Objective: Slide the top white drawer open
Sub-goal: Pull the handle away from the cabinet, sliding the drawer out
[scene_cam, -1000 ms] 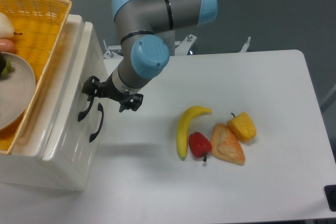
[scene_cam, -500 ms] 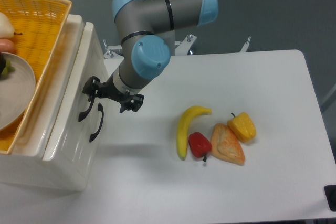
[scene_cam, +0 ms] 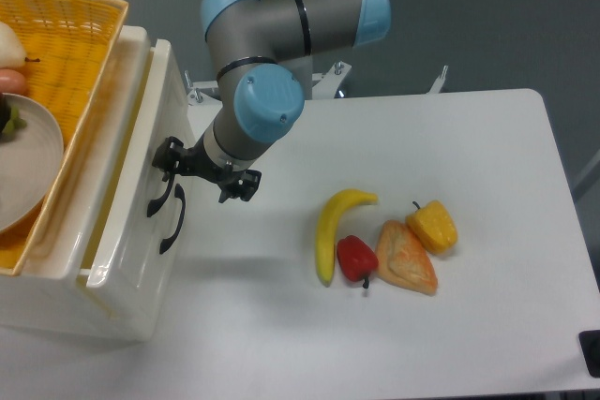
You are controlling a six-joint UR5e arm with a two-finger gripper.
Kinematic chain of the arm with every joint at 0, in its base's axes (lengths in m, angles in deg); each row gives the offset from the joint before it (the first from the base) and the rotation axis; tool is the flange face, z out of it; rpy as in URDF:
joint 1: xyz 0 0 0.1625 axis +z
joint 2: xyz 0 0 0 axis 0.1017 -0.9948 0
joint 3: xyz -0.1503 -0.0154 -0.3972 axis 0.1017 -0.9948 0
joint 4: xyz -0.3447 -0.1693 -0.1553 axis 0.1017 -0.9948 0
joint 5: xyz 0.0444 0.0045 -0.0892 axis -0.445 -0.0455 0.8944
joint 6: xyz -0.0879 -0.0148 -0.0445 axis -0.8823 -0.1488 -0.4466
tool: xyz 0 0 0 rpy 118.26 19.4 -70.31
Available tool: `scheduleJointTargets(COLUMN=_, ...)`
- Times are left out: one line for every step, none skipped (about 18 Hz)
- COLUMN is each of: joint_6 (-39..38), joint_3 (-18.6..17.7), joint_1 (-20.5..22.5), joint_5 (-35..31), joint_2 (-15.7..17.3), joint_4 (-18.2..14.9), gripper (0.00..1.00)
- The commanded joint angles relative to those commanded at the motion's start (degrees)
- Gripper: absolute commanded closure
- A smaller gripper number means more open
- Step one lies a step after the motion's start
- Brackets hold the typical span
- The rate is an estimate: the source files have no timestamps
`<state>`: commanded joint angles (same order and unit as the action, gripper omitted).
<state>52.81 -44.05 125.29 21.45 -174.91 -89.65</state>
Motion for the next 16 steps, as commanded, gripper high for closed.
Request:
scheduleJointTargets(joint_6=0.0, joint_3=0.1, joint_1=0.0, joint_5=-0.1, joint_2=-0.3, joint_4=0.0, gripper=0.0)
scheduleJointTargets(joint_6=0.0, joint_3=0.3, joint_1=0.0, joint_5=-0.2, joint_2=-0.4, joint_4=0.0, gripper=0.0)
scheduleJointTargets(joint_6=0.0, joint_3=0.5, joint_1=0.0, joint_5=-0.3, joint_2=-0.6, joint_4=0.0, gripper=0.0)
scheduleJointTargets(joint_6=0.0, joint_3=0.7, joint_1=0.0, joint_5=-0.4, joint_2=-0.6, joint_4=0.0, gripper=0.0)
scheduleJointTargets(joint_6=0.0, joint_3=0.7, joint_1=0.0, joint_5=-0.4, joint_2=-0.7, joint_4=0.0, gripper=0.0)
scheduleJointTargets(joint_6=0.0, joint_3=0.8, joint_1=0.0, joint_5=-0.4, joint_2=-0.8, joint_4=0.0, gripper=0.0)
scheduleJointTargets(joint_6=0.0, joint_3=1.0, joint_1=0.1, joint_5=-0.4, joint_2=-0.9, joint_4=0.0, gripper=0.0)
scheduleJointTargets(joint_6=0.1, joint_3=1.1, joint_1=0.3, joint_5=-0.4, joint_2=-1.0, joint_4=0.0, gripper=0.0)
scheduleJointTargets(joint_6=0.1, joint_3=1.1, joint_1=0.4, joint_5=-0.4, joint_2=-1.0, joint_4=0.0, gripper=0.0)
scheduleJointTargets(joint_6=0.1, joint_3=1.1, joint_1=0.4, joint_5=-0.4, joint_2=-0.9, joint_4=0.0, gripper=0.0)
scheduleJointTargets(joint_6=0.1, joint_3=1.1, joint_1=0.4, joint_5=-0.4, joint_2=-0.9, joint_4=0.0, gripper=0.0)
scheduleJointTargets(joint_6=0.1, joint_3=1.1, joint_1=0.4, joint_5=-0.5, joint_2=-1.0, joint_4=0.0, gripper=0.0)
scheduleJointTargets(joint_6=0.3, joint_3=1.1, joint_1=0.4, joint_5=-1.0, joint_2=-1.0, joint_4=0.0, gripper=0.0)
scheduleJointTargets(joint_6=1.0, joint_3=1.1, joint_1=0.4, joint_5=-2.0, joint_2=-1.0, joint_4=0.0, gripper=0.0)
scheduleJointTargets(joint_6=2.0, joint_3=1.1, joint_1=0.4, joint_5=-2.8, joint_2=-1.0, joint_4=-0.2, gripper=0.0)
scheduleJointTargets(joint_6=2.4, joint_3=1.1, joint_1=0.4, joint_5=-2.9, joint_2=-1.0, joint_4=-0.2, gripper=0.0)
